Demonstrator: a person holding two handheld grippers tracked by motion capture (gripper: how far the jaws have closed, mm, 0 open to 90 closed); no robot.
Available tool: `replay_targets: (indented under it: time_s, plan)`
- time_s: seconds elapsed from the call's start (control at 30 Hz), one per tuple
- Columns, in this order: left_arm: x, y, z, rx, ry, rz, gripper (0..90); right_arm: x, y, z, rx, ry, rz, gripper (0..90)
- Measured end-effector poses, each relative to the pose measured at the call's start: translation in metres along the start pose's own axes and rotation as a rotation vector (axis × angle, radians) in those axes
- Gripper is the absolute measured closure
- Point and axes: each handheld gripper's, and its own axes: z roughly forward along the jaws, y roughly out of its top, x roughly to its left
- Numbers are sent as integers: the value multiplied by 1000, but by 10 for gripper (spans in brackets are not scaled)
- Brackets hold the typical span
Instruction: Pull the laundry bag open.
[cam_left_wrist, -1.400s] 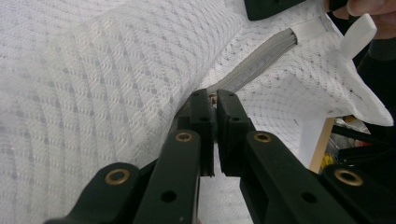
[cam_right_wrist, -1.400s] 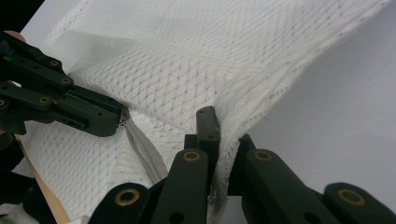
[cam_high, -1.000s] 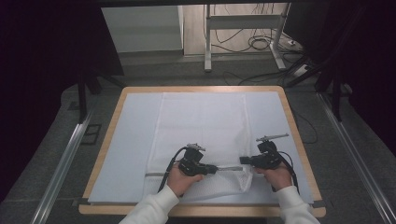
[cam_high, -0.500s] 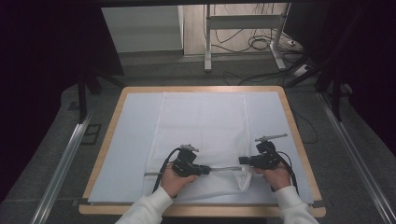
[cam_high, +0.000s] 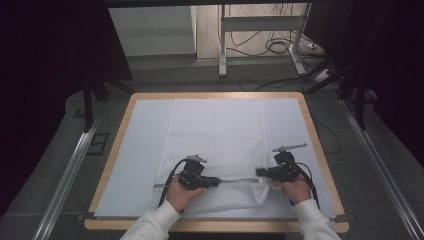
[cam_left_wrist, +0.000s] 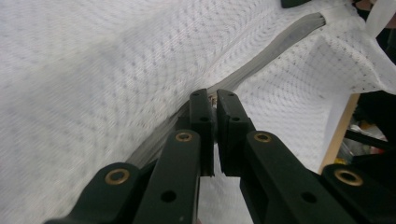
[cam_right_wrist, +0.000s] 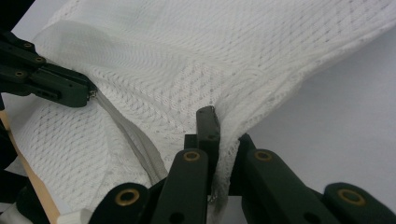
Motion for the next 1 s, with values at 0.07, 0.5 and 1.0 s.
replay_targets:
  time_s: [0.07,0.5,1.0]
  plan:
    - [1,-2,-2,-4,6,-6,871,-1,0,-1,-9,-3,5,881]
    - [13,-13,-20,-32,9,-32,871,-1,-1,0,-8,-4,5,880]
    - [25,-22,-33,-24,49,-47,871,-3,-2,-1,-13,-17,12,881]
